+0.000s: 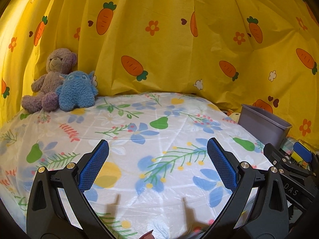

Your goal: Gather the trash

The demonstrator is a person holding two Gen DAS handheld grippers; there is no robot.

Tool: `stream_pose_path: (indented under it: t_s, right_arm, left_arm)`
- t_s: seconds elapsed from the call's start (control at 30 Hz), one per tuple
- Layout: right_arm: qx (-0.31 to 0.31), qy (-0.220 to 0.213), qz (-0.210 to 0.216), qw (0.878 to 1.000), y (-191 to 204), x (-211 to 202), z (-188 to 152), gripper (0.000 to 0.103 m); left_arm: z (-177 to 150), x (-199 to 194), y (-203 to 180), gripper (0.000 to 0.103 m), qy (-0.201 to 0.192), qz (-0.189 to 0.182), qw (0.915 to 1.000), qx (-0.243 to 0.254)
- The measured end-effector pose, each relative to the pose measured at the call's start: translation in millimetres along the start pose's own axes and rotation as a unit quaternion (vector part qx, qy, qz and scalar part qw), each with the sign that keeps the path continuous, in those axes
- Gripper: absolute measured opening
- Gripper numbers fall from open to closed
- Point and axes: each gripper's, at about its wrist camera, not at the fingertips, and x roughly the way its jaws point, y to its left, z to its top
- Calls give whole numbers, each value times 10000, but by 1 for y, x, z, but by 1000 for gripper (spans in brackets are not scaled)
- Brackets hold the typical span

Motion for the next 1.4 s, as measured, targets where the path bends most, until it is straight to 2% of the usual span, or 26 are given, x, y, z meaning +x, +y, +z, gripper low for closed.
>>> stream_pose_path:
  t_s: [0.47, 1.4]
  right_arm:
    - [-39, -96, -88, 9999, 1, -5, 1, 97]
    - [-76, -125, -105, 9998, 5, -4, 0, 97]
  left_arm:
    - [-2, 1, -7, 97, 45, -271, 9995, 123]
    - [1, 3, -8, 97, 74, -392, 9991, 132]
